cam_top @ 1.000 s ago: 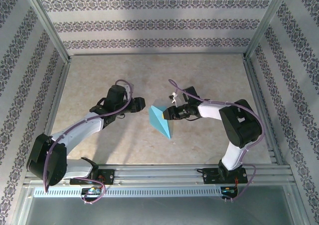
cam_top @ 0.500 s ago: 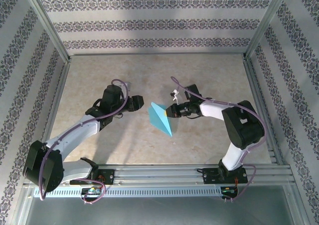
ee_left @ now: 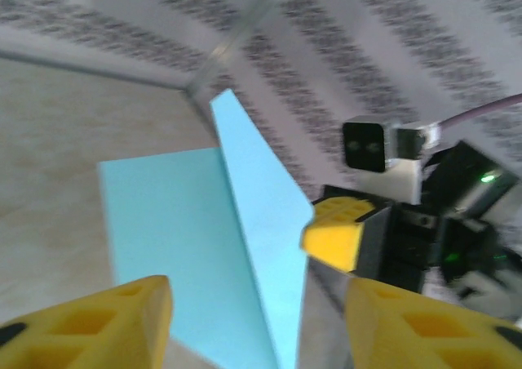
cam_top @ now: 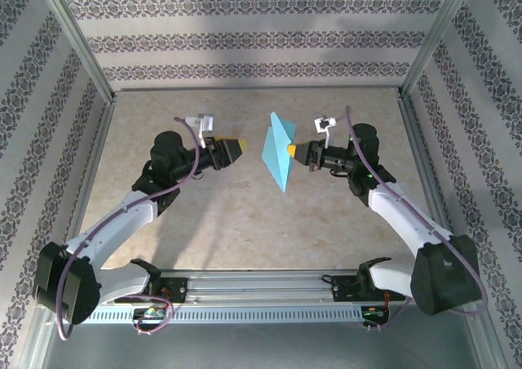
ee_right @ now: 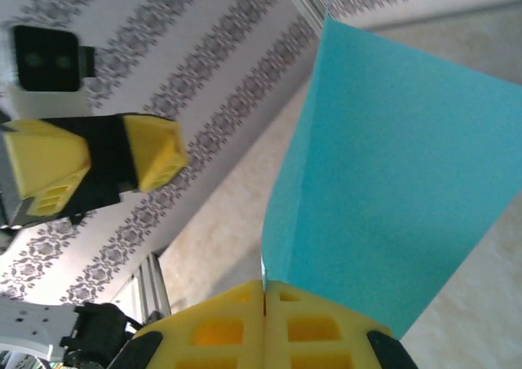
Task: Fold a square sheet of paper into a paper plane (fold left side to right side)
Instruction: Turn over the paper at the center of the table.
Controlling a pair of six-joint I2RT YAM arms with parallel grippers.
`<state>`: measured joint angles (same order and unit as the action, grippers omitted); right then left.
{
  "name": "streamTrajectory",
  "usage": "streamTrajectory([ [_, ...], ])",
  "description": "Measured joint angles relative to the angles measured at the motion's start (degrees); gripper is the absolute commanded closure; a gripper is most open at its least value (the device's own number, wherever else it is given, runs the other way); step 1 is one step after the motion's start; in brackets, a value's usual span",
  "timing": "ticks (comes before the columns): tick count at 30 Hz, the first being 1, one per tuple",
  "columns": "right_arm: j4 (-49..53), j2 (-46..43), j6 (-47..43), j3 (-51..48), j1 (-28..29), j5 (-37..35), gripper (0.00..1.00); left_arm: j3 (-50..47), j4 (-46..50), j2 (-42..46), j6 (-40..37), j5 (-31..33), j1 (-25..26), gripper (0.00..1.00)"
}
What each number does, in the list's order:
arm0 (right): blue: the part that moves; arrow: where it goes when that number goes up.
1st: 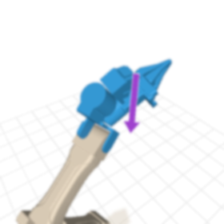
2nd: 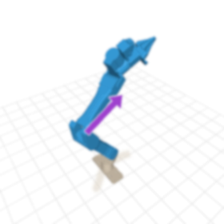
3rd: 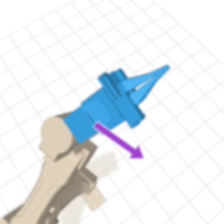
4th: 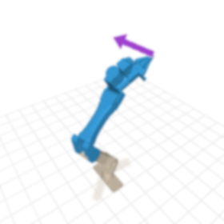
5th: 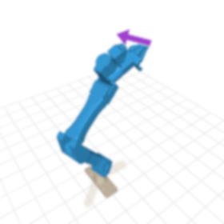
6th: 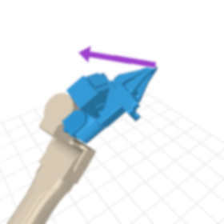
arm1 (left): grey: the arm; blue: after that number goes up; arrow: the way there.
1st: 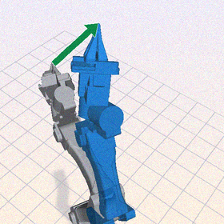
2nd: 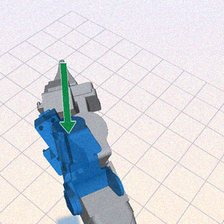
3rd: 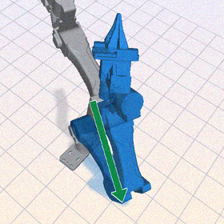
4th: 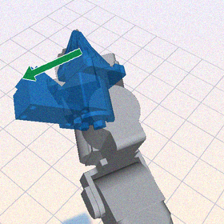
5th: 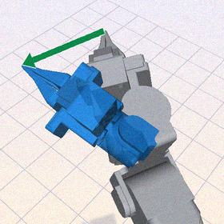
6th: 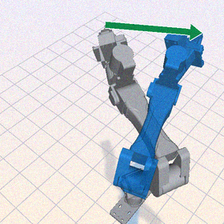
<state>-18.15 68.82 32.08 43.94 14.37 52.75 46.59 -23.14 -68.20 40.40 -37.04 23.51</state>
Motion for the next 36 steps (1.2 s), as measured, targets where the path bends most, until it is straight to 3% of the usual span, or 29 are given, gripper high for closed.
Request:
streamTrajectory([
  [6,-9.01,-3.48,6.88,0.02,0.72,3.54,1.00,4.70,-9.73,-8.09,5.62,-9.40,1.68,0.55],
  [14,-11.82,-3.41,9.84,0.02,3.15,5.25,1.00,6.71,-12.24,-12.00,6.86,-13.05,4.87,0.62],
  [26,-12.61,-2.49,11.10,0.02,3.54,5.07,0.99,7.13,-12.31,-12.20,6.32,-12.41,5.07,0.94],
  [31,-12.59,-2.45,11.08,0.02,3.52,3.93,0.87,7.10,-11.93,-10.86,5.44,-11.21,5.33,0.98],
  [36,-10.88,-2.99,10.16,-0.31,3.15,2.14,0.57,7.10,-11.80,-9.42,4.42,-9.42,5.35,0.99],
])
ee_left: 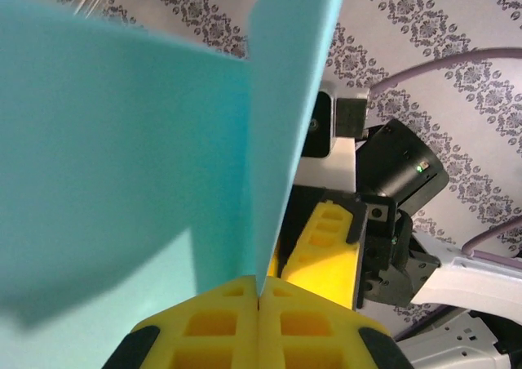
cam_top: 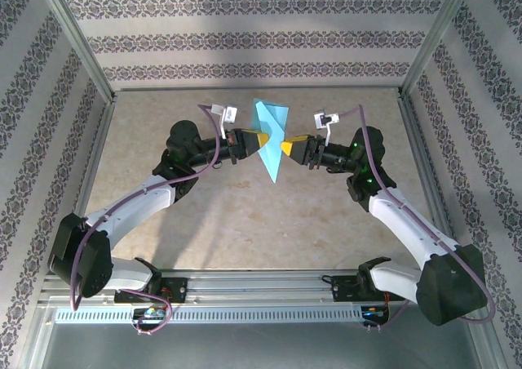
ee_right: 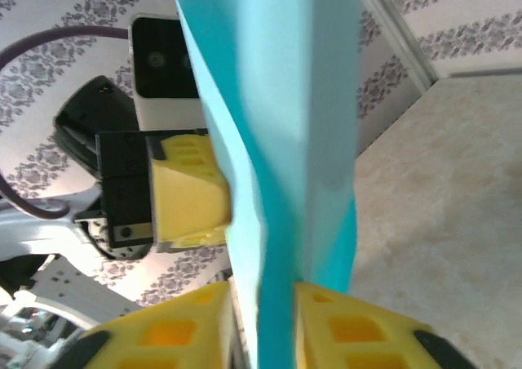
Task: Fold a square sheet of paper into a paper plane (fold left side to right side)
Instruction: Turn over the paper at the center of the table.
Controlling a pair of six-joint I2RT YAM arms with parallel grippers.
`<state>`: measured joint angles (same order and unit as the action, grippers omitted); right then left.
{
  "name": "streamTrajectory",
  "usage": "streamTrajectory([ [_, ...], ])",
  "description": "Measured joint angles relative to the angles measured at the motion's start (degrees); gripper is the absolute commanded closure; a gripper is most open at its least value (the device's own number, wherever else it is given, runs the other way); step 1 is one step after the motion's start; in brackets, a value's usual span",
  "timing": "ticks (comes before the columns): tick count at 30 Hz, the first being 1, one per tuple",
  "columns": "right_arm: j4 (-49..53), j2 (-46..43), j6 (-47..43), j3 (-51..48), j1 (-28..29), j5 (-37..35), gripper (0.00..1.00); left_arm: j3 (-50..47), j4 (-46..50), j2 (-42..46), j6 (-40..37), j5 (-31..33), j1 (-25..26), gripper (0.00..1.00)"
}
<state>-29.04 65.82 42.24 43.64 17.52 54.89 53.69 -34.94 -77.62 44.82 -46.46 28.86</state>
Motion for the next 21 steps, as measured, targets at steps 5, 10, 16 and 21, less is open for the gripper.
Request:
streamTrajectory([
  [5,3.45,-4.87,-1.79,-3.21,-1.81,-2.84,0.34,-0.11,0.09,0.15,-0.59,0.81,0.00,0.99],
  [10,4.57,-6.64,-1.90,-5.84,-1.31,-3.67,0.22,-0.11,0.11,0.15,-0.68,1.11,0.02,0.99],
  [16,5.29,-5.86,-1.88,-6.69,2.47,-4.31,0.23,-0.15,0.11,0.15,-0.66,1.09,0.02,0.99],
  [21,5.27,-3.21,-1.68,-5.14,3.76,-4.33,0.37,-0.22,0.07,0.13,-0.63,1.09,0.02,0.99],
])
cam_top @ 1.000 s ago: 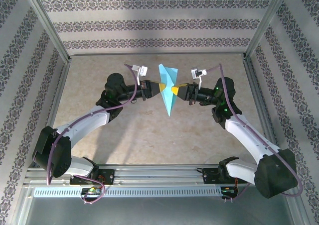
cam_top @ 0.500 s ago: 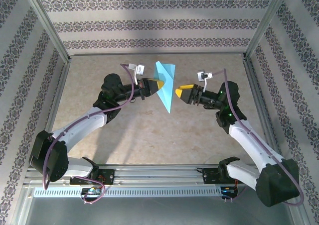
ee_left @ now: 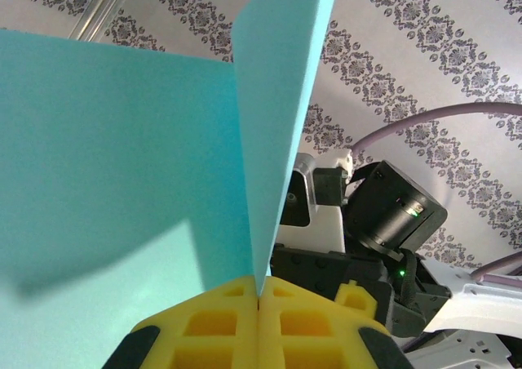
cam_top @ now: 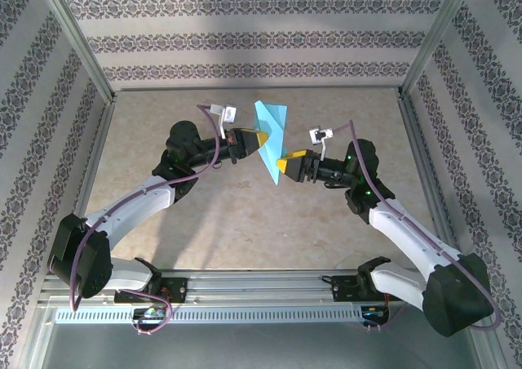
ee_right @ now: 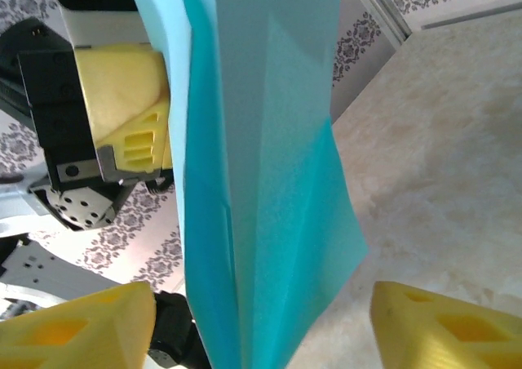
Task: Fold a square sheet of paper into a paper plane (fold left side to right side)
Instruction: Turn over the paper at the center of the table.
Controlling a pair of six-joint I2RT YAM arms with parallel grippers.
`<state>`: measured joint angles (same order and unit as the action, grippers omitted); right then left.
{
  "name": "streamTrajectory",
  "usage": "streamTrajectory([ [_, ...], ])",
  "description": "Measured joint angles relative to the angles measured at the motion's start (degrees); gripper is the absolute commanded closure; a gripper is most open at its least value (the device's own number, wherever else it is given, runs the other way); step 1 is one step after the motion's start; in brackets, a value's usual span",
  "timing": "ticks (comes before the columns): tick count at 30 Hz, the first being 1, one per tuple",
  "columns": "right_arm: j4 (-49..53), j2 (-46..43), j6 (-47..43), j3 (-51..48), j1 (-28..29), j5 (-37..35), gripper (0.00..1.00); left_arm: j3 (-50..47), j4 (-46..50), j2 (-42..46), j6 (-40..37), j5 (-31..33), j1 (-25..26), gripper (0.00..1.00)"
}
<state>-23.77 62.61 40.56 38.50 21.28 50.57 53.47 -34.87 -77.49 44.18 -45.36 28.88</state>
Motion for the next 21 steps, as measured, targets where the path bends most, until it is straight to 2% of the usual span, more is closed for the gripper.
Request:
streamTrajectory([
  [6,-0.11,0.94,-0.02,3.26,0.26,0.00,0.51,-0.48,-0.24,-0.02,0.02,0.00,0.00,0.99],
  [11,-0.55,1.64,-0.09,4.98,0.26,-0.02,0.68,-0.55,-0.28,-0.02,0.02,0.02,0.02,0.98],
  [14,-0.50,1.84,-0.11,5.05,0.26,-0.04,0.79,-0.68,-0.33,-0.02,0.02,0.04,0.02,0.93],
  [17,-0.44,1.88,-0.15,5.11,0.26,-0.15,0.91,-1.07,-0.35,-0.02,0.02,0.22,0.02,0.82],
  [19,-0.35,1.90,-0.15,5.20,0.26,-0.20,0.95,-1.38,-0.33,-0.02,-0.15,0.44,0.07,0.71],
  [21,-0.20,1.88,-0.31,5.31,0.26,-0.26,0.97,-1.51,-0.04,0.00,-0.57,0.98,0.24,0.63],
])
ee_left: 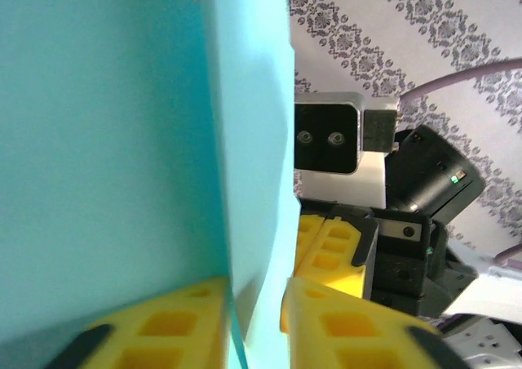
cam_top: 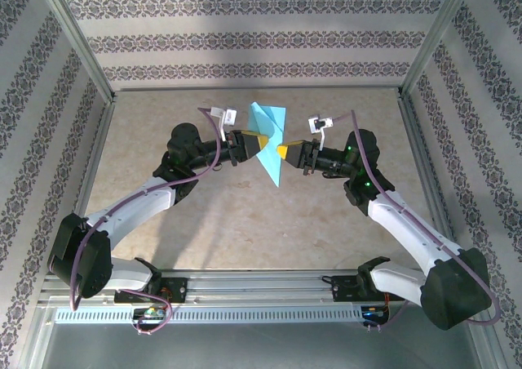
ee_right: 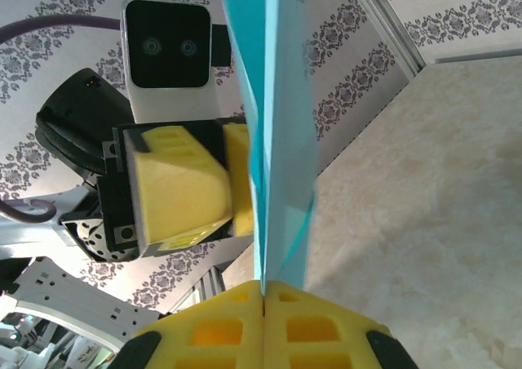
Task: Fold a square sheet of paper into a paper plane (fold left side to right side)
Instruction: Turn over the paper at the center of the table.
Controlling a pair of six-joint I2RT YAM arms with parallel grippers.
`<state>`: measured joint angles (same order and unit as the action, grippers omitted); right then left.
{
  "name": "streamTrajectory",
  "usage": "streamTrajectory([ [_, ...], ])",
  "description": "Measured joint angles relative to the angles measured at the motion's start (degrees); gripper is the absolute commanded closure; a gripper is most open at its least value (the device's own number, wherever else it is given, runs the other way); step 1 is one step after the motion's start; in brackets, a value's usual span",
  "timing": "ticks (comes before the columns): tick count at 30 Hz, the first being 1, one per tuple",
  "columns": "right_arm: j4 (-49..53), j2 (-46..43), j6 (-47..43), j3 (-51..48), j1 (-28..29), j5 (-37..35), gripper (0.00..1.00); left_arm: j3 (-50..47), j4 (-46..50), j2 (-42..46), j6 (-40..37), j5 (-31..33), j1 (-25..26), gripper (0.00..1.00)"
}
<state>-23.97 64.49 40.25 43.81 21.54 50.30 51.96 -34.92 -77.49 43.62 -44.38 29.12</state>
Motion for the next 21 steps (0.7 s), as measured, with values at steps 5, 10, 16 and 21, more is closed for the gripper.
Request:
streamTrajectory([
  [5,3.19,-1.07,-1.60,0.07,0.00,-1.31,1.00,-1.46,5.35,2.69,-3.56,4.17,0.13,0.47],
  [10,12.59,-3.67,-7.04,1.62,0.87,-6.29,1.00,-3.78,14.19,10.80,-7.80,13.35,-0.37,0.40],
  [16,29.79,-5.51,-17.35,7.43,7.54,-22.69,1.00,-5.90,25.42,21.33,-12.85,28.06,-0.74,0.39],
  [21,42.88,-3.23,-24.24,14.16,17.31,-44.37,1.00,-7.08,33.55,29.09,-15.15,41.75,-0.74,0.42],
])
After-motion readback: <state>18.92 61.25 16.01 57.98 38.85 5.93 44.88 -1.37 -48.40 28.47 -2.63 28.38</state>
